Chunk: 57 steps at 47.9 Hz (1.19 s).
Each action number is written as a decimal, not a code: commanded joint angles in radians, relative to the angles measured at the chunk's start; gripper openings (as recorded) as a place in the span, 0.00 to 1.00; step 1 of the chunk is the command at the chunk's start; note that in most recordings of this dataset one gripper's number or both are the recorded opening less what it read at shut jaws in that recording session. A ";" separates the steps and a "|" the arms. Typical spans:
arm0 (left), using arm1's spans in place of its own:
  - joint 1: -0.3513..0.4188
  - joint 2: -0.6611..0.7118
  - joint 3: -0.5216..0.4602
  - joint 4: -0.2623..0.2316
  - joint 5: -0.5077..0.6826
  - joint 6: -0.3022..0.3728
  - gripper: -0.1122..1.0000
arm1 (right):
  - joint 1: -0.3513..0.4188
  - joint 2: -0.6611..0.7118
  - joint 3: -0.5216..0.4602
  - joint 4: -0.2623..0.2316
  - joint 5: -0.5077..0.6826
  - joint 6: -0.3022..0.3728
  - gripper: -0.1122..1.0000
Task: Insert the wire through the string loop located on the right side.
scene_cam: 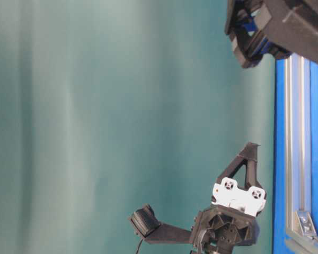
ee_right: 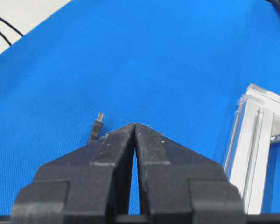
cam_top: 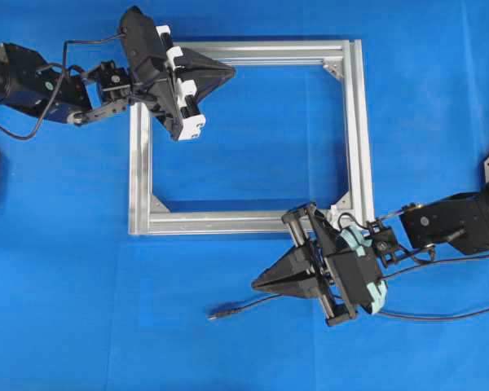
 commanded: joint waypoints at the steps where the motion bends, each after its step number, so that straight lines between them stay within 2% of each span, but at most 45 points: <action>1: -0.005 -0.051 -0.014 0.017 0.017 0.003 0.10 | 0.011 -0.041 -0.020 0.000 0.000 0.003 0.10; 7: -0.005 -0.054 -0.015 0.017 0.026 0.008 0.10 | 0.011 -0.046 -0.034 0.002 0.043 0.003 0.05; 28: -0.002 -0.052 -0.018 0.017 0.026 0.009 0.10 | 0.038 -0.049 -0.037 0.000 0.064 0.020 0.06; 32: -0.002 -0.054 -0.017 0.017 0.026 0.009 0.10 | 0.040 -0.051 -0.035 0.000 0.064 0.037 0.14; 35: -0.002 -0.054 -0.015 0.017 0.026 0.009 0.10 | 0.040 -0.051 -0.034 0.000 0.064 0.052 0.25; 47: 0.000 -0.054 -0.015 0.017 0.026 0.009 0.10 | 0.043 -0.051 -0.037 0.006 0.087 0.064 0.89; 49: 0.002 -0.054 -0.015 0.017 0.026 0.009 0.10 | 0.043 -0.049 -0.037 0.011 0.087 0.064 0.90; 52: 0.002 -0.054 -0.015 0.017 0.026 0.009 0.10 | 0.044 -0.049 -0.035 0.015 0.087 0.066 0.84; 57: 0.002 -0.054 -0.017 0.017 0.026 0.009 0.10 | 0.052 -0.037 -0.035 0.031 0.087 0.067 0.86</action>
